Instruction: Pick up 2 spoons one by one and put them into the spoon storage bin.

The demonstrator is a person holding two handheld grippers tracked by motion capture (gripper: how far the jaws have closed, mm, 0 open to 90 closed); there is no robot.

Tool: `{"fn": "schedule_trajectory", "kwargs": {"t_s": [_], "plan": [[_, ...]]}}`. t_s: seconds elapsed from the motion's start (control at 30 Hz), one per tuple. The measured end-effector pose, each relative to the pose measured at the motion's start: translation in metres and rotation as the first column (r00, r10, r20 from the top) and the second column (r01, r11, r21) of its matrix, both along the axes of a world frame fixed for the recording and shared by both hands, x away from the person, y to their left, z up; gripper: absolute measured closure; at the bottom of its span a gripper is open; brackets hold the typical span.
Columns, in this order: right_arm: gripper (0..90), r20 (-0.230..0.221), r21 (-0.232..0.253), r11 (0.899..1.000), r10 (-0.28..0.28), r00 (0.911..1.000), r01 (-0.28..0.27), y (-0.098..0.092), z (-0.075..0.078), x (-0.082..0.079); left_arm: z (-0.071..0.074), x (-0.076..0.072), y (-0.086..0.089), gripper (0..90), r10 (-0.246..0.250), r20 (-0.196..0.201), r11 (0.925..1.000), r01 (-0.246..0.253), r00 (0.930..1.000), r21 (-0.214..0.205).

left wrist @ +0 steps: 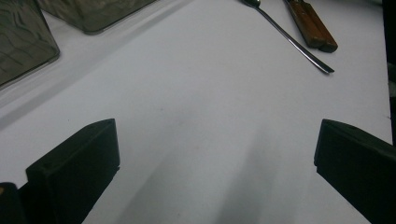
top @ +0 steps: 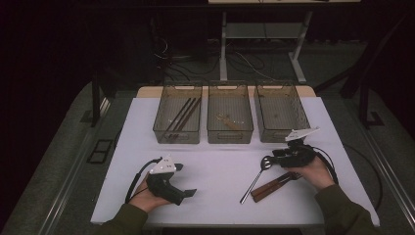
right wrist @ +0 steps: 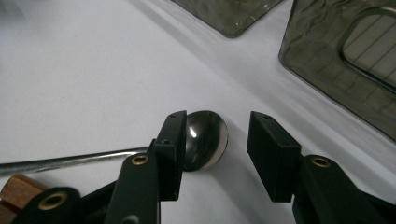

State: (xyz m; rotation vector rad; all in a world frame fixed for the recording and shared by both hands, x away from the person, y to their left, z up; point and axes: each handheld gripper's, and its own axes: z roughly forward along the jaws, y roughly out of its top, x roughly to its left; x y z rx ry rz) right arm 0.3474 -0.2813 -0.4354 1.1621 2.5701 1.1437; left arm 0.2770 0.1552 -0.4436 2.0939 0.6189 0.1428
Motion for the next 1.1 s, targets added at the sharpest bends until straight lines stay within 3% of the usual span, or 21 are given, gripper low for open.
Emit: {"fn": "schedule_trajectory", "kwargs": {"t_s": [0.33, 0.7, 0.93, 1.1], "plan": [[60.1, 0.005, 0.002, 1.000, 0.011, 0.9999, -0.011, 0.007, -0.005, 0.005, 0.000, 0.000, -0.001, 0.0, 0.000, -0.003, 1.0000, 0.000, 1.0000, 0.004], [61.8, -0.027, -0.010, 0.999, 0.039, 0.9989, -0.039, 0.011, -0.013, 0.007, -0.001, 0.000, -0.001, 0.0, -0.005, -0.001, 0.9999, 0.005, 1.0000, 0.009], [69.4, -0.017, -0.030, 0.998, 0.062, 0.9979, -0.063, 0.011, -0.013, 0.004, -0.001, 0.000, -0.001, 0.0, -0.005, -0.001, 1.0000, 0.005, 1.0000, 0.008], [73.0, -0.040, -0.010, 0.998, 0.069, 0.9968, -0.069, 0.007, -0.013, 0.004, -0.001, 0.000, -0.001, 0.0, -0.006, -0.002, 0.9999, 0.006, 1.0000, 0.009]]}}
